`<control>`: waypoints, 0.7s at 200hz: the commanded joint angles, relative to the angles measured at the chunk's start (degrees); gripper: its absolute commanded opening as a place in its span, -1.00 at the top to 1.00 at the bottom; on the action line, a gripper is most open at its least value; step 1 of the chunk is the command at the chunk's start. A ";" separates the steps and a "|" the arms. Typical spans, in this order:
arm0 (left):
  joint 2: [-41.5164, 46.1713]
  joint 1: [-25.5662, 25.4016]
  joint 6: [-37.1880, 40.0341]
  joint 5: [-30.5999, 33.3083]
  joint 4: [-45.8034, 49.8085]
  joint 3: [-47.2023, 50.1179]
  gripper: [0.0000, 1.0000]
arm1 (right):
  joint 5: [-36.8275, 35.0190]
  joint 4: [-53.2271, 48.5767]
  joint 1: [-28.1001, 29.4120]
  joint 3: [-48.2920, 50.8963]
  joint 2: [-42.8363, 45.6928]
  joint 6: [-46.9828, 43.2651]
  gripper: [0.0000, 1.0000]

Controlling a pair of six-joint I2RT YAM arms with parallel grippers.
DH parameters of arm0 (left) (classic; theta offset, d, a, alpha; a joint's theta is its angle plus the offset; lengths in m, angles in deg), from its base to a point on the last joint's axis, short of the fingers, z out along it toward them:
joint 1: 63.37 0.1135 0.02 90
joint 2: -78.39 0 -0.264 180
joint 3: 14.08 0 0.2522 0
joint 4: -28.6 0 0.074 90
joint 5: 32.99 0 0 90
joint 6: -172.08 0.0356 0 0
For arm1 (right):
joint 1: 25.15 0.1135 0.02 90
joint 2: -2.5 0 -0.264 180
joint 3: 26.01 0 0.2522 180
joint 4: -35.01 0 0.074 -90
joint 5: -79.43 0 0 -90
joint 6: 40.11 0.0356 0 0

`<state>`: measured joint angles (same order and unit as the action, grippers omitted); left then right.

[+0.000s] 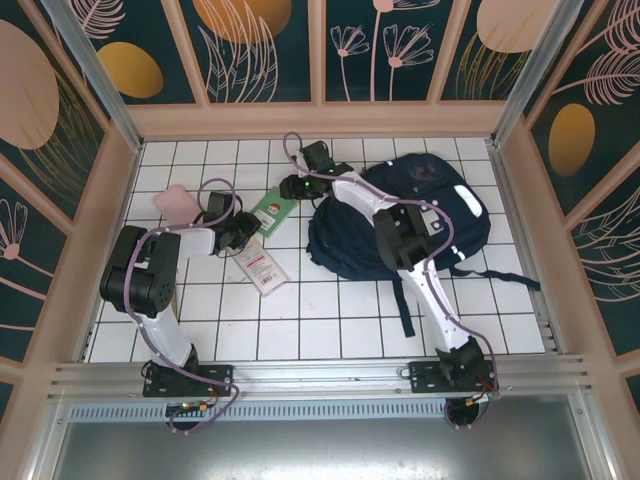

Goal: Pack books, pencil case, and school supplies into a backpack

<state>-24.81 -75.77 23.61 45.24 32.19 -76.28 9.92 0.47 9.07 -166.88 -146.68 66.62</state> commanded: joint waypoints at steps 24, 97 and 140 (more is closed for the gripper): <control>-3.68 0.21 1.43 -0.10 0.39 0.32 0.51 | 16.06 -4.00 2.10 1.75 -0.07 -1.81 0.14; -3.58 0.19 1.84 -0.47 -0.44 1.01 0.51 | 29.66 2.66 1.21 3.29 8.14 4.95 0.36; -2.98 0.19 2.29 -0.37 -0.32 1.16 0.51 | 28.78 -0.35 1.14 2.64 8.10 3.36 0.30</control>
<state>-25.16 -75.25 23.61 44.85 31.27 -76.28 29.55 2.70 6.51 -163.78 -141.50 69.97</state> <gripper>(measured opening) 0.244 0.344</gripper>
